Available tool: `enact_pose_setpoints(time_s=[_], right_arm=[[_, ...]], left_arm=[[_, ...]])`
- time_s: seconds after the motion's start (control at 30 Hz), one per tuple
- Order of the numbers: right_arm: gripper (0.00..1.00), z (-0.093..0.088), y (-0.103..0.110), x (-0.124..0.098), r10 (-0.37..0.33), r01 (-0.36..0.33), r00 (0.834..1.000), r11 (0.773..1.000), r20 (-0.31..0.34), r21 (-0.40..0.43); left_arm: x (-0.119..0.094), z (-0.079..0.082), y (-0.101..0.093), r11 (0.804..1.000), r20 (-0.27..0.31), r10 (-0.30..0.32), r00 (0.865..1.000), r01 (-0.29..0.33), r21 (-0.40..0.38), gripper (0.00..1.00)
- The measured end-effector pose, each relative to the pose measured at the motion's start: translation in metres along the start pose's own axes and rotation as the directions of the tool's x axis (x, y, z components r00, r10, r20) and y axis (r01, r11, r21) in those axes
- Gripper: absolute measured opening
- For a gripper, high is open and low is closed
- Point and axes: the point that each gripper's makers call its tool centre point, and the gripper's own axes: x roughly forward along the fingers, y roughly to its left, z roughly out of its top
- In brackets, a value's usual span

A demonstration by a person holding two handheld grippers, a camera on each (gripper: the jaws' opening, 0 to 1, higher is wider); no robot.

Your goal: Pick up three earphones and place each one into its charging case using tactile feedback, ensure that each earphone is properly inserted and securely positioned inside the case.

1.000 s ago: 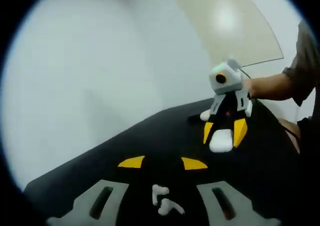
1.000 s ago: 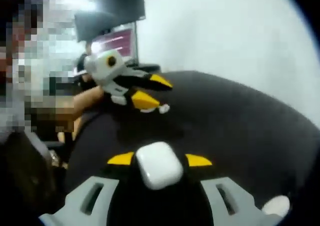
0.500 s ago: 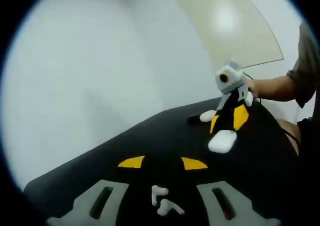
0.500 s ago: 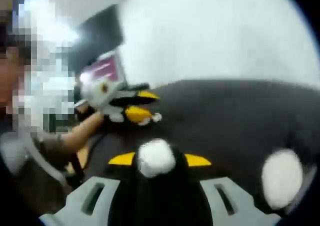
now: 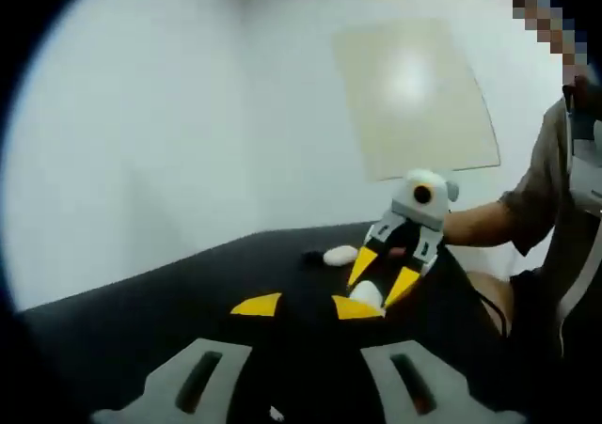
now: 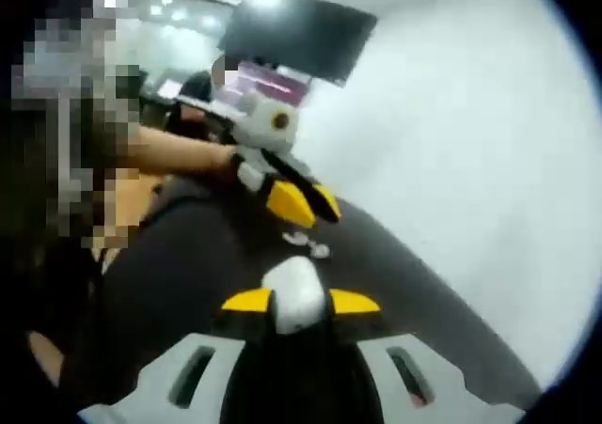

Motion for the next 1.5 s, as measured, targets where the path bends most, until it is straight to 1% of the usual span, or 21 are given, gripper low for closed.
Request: enact_pose_setpoints(time_s=[0.13,0.2,0.27,0.43,0.53,0.57,0.6,0.67,0.7,0.73,0.77,0.83,0.9,0.93,1.0,1.1,1.13,1.2,1.27,1.37,1.5], right_arm=[[0.22,0.001,-0.001,-0.005,-0.006,0.007,1.0,1.0,0.026,-0.008],[0.2,0.009,0.002,-0.006,0.01,-0.006,0.998,0.997,0.058,-0.078],[0.19,0.012,0.007,-0.008,0.022,-0.016,0.997,0.996,0.075,-0.084],[0.18,0.018,0.013,-0.006,0.046,-0.036,0.994,0.994,0.098,-0.107],[0.18,0.018,0.012,-0.003,0.062,-0.054,0.993,0.996,0.101,-0.077],[0.19,0.015,0.01,-0.002,0.062,-0.063,0.994,0.998,0.093,0.009],[0.2,0.008,0.008,-0.001,0.067,-0.073,0.996,0.992,0.064,0.101],[0.23,-0.014,0.014,0.001,0.149,-0.131,0.988,0.946,-0.04,0.296],[0.22,-0.027,0.02,0.001,0.21,-0.155,0.972,0.91,-0.105,0.384],[0.22,-0.012,0.014,0.008,0.204,-0.181,0.979,0.87,0.0,0.459],[0.22,-0.012,0.014,0.01,0.231,-0.203,0.973,0.881,-0.012,0.428],[0.22,-0.011,0.01,0.015,0.22,-0.194,0.975,0.894,-0.02,0.403],[0.2,-0.007,0.016,0.02,0.244,-0.218,0.97,0.887,-0.012,0.407],[0.19,-0.008,0.018,0.021,0.247,-0.225,0.969,0.892,-0.004,0.393],[0.18,-0.007,0.018,0.02,0.233,-0.229,0.972,0.893,0.037,0.388],[0.18,-0.007,0.02,0.018,0.222,-0.218,0.975,0.91,0.03,0.354],[0.18,-0.005,0.02,0.017,0.215,-0.213,0.976,0.919,0.029,0.333],[0.18,-0.005,0.022,0.015,0.211,-0.21,0.977,0.924,0.031,0.32],[0.18,-0.004,0.022,0.014,0.207,-0.206,0.978,0.929,0.032,0.306],[0.18,-0.003,0.023,0.012,0.201,-0.202,0.979,0.934,0.034,0.295],[0.18,-0.001,0.025,0.01,0.201,-0.204,0.979,0.942,0.039,0.267]], left_arm=[[0.003,-0.008,-0.018,0.996,-0.039,-0.087,0.995,0.088,0.011,0.16],[0.007,-0.014,-0.033,0.987,-0.077,-0.149,0.986,0.153,0.041,0.16],[0.011,-0.019,-0.043,0.979,-0.101,-0.19,0.976,0.196,0.049,0.17],[0.02,-0.024,-0.054,0.971,-0.128,-0.223,0.966,0.232,0.059,0.17],[0.021,-0.029,-0.057,0.969,-0.152,-0.224,0.963,0.236,0.067,0.16],[0.021,-0.029,-0.056,0.97,-0.151,-0.226,0.962,0.237,0.058,0.16],[0.021,-0.027,-0.057,0.97,-0.144,-0.235,0.961,0.242,0.035,0.15],[0.02,-0.027,-0.058,0.969,-0.146,-0.241,0.959,0.246,0.019,0.14],[0.02,-0.027,-0.058,0.969,-0.146,-0.24,0.96,0.245,0.018,0.14],[0.02,-0.027,-0.058,0.97,-0.146,-0.24,0.96,0.244,0.016,0.13],[0.02,-0.027,-0.059,0.969,-0.146,-0.24,0.96,0.245,0.018,0.13],[0.02,-0.027,-0.06,0.969,-0.146,-0.24,0.96,0.245,0.019,0.13],[0.02,-0.026,-0.06,0.969,-0.145,-0.242,0.959,0.247,0.018,0.13],[0.02,-0.027,-0.06,0.969,-0.148,-0.242,0.959,0.248,0.018,0.14],[0.02,-0.026,-0.06,0.97,-0.146,-0.234,0.961,0.242,0.034,0.14],[0.021,-0.028,-0.061,0.969,-0.16,-0.213,0.964,0.229,0.093,0.15],[0.022,-0.026,-0.063,0.968,-0.159,-0.211,0.964,0.228,0.099,0.15],[0.023,-0.023,-0.064,0.968,-0.151,-0.213,0.965,0.229,0.099,0.15],[0.025,-0.016,-0.066,0.97,-0.121,-0.225,0.967,0.234,0.069,0.16],[0.025,-0.016,-0.067,0.971,-0.126,-0.23,0.965,0.237,0.042,0.15],[0.023,-0.018,-0.07,0.963,-0.173,-0.263,0.949,0.248,-0.103,0.14]])
